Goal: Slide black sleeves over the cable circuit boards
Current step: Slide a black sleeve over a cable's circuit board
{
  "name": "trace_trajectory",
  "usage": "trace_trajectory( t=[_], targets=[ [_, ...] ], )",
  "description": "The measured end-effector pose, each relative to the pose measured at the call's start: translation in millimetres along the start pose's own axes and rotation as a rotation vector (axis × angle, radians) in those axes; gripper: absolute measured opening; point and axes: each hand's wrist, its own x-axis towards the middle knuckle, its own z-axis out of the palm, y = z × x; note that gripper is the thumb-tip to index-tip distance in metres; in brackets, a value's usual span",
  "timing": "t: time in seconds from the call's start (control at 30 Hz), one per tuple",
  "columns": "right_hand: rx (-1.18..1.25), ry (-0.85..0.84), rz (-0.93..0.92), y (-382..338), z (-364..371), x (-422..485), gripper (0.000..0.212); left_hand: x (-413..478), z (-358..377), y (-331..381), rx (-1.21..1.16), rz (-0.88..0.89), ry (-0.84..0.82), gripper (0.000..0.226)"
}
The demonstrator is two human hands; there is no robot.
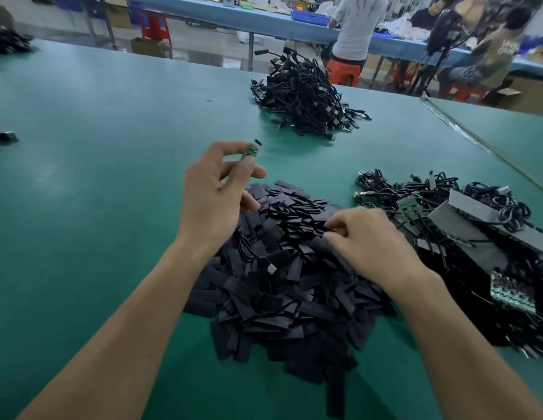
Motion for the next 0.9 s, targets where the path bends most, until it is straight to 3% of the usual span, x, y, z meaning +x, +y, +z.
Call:
trace_trajectory(
  t=[0.07, 0.23, 0.47, 0.6, 0.7, 0.8, 0.9],
  targets=[
    [-0.008, -0.139, 0.053, 3, 3, -1, 0.026, 0, -2, 0, 0.192, 0.060, -0.055, 0.022],
    [0.130, -0.177, 0.068, 11, 9, -2, 0.031, -4, 1, -3, 0.602, 0.174, -0.070, 0.022],
    [0.260, -0.041, 0.050, 18, 15, 1, 0.020, -7, 15, -15, 0.416, 0.137, -0.195, 0.036],
    [0.317, 0.127, 0.048, 18, 17, 3, 0.015, -12, 13, -35, 0.463, 0.100, -0.260, 0.032],
    [0.353, 0.246, 0.036, 15, 23, 5, 0.010, -12, 8, -42, 0.490, 0.157, -0.147, 0.027],
    [0.418, 0.294, 0.076, 14, 27, 7, 0.009, -6, 2, -25, 0.389, 0.295, 0.103, 0.026],
    [0.494, 0.276, 0.090, 17, 29, 8, 0.016, 6, -8, -1, 0.253, 0.258, 0.198, 0.022]
  ],
)
